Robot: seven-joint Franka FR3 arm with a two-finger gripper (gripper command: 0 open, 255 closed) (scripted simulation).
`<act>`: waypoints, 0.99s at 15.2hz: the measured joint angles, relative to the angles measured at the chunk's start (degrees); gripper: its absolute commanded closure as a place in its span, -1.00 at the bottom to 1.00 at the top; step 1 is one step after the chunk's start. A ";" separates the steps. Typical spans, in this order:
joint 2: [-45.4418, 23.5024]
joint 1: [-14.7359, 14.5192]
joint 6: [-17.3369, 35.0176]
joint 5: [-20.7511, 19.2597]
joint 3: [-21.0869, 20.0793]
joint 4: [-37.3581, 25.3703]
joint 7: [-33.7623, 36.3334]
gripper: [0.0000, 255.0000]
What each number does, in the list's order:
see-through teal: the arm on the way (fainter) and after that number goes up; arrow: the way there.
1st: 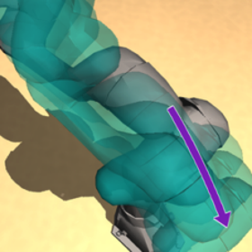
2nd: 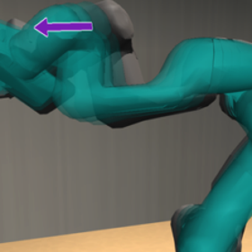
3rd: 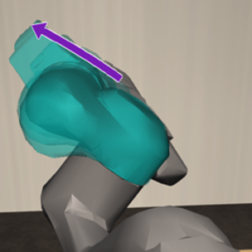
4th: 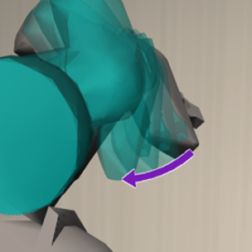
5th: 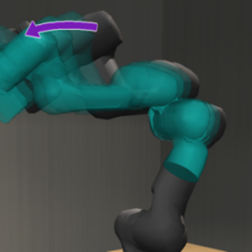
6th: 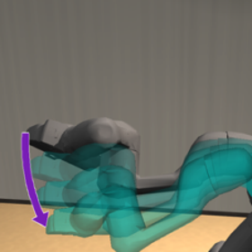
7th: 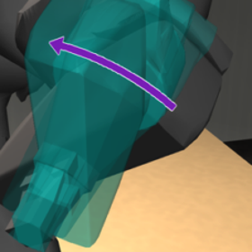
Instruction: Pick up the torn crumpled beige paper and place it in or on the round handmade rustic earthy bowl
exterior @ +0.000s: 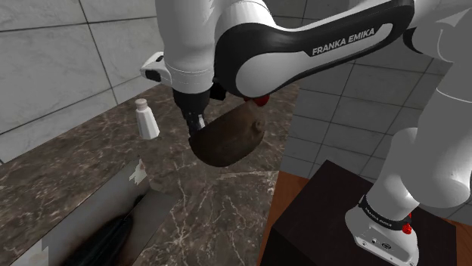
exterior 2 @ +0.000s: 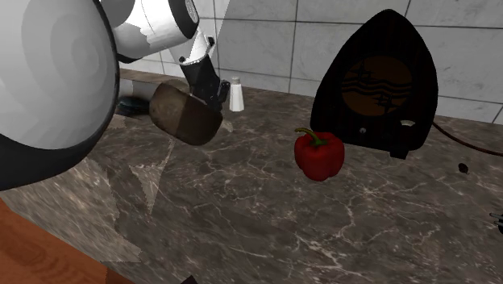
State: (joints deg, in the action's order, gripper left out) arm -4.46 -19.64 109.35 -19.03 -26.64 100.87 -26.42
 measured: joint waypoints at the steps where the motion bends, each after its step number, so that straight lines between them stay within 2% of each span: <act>1: 0.03 0.00 0.03 0.00 0.00 -0.05 0.00 -1.00; 2: 0.13 0.04 0.20 -0.06 0.04 -0.23 0.02 -1.00; 3: 3.91 1.94 5.32 1.81 1.01 4.26 -2.61 -1.00; 4: 9.84 3.63 13.91 7.44 3.47 11.91 -9.11 -1.00; 5: 13.52 2.25 23.45 16.41 7.99 18.10 -18.91 -1.00; 6: 16.96 -1.60 31.38 29.20 14.83 24.56 -30.58 -1.00; 7: 17.06 -1.61 34.44 40.30 15.28 24.92 -39.96 -1.00; 8: 17.17 -0.32 33.05 44.88 13.88 24.69 -42.57 -1.00; 9: 14.67 2.24 28.62 43.70 9.97 19.73 -39.23 -1.00; 10: 14.62 2.22 25.45 42.75 9.81 19.44 -36.62 -1.00; 12: 15.08 2.23 26.91 43.75 10.41 20.03 -38.95 -1.00; 15: 16.82 3.12 23.83 45.51 12.92 21.98 -42.72 -1.00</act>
State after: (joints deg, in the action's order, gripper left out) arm 12.36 -16.52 133.18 26.48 -13.72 122.85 -69.14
